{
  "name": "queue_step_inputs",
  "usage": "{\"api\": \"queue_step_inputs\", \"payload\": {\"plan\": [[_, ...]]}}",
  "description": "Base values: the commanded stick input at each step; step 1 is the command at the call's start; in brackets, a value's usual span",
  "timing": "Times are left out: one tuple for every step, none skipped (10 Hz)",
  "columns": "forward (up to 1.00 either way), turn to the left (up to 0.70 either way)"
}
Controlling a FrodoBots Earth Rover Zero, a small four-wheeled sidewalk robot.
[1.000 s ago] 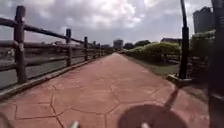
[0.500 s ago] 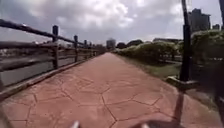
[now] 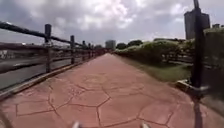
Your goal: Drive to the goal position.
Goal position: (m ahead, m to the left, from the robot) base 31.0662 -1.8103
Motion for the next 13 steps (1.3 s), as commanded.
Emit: {"api": "queue_step_inputs", "payload": {"plan": [[0.7,0.0],[0.7,0.0],[0.7,0.0],[0.7,0.0],[0.7,0.0],[0.7,0.0],[0.7,0.0],[0.7,0.0],[0.7,0.0],[0.7,0.0],[0.7,0.0],[0.7,-0.03],[0.7,-0.06]]}}
